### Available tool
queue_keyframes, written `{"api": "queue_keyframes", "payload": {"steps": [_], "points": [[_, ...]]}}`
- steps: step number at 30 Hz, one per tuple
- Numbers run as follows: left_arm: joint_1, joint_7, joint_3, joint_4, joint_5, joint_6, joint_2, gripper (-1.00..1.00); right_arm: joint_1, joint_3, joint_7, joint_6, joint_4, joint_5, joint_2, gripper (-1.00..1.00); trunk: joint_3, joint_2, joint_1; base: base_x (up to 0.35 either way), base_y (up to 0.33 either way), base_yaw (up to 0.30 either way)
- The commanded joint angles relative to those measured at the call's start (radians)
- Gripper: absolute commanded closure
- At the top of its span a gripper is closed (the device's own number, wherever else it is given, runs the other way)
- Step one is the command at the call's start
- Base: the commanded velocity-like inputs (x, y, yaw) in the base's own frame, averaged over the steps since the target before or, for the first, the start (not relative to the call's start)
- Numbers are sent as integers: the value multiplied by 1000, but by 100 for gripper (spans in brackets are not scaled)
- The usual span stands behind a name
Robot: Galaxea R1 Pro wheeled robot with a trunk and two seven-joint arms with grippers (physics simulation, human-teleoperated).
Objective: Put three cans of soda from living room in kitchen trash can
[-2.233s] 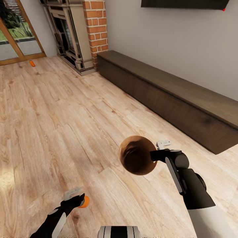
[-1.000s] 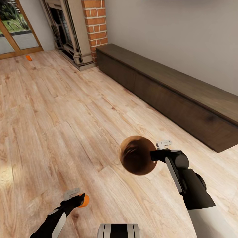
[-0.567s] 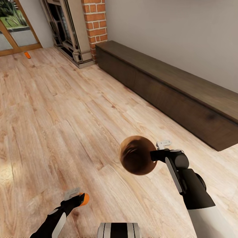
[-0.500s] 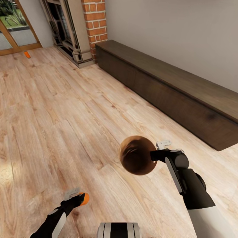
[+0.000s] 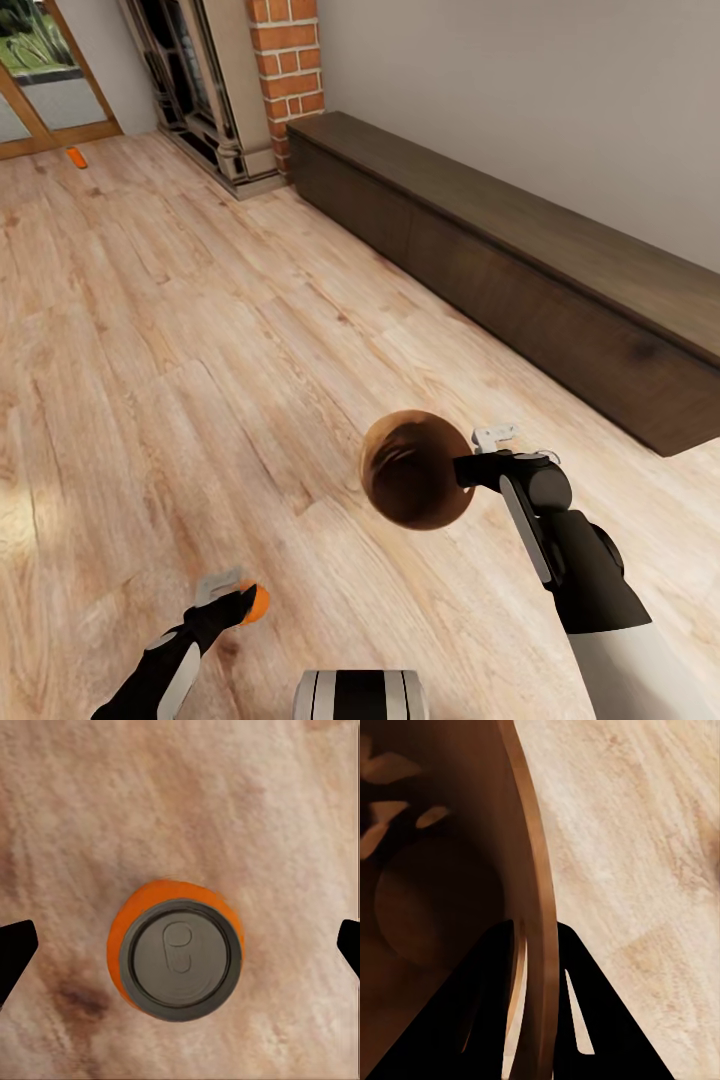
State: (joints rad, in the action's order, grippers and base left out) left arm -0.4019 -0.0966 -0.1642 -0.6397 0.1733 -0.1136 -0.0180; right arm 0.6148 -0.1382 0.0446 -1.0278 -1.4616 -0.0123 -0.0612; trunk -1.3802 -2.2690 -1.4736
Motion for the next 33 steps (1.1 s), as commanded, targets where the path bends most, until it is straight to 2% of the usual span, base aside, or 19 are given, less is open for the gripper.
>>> {"api": "queue_keyframes", "payload": {"steps": [1, 33], "points": [[0, 0, 0, 0, 0, 0, 0, -100, 0, 0, 5, 0, 0, -14, 0, 100, 0, 0, 0, 186, 0, 0], [0, -1, 0, 0, 0, 0, 0, -100, 0, 0, 5, 0, 0, -14, 1, 100, -2, 0, 0, 32, 0, 0]]}}
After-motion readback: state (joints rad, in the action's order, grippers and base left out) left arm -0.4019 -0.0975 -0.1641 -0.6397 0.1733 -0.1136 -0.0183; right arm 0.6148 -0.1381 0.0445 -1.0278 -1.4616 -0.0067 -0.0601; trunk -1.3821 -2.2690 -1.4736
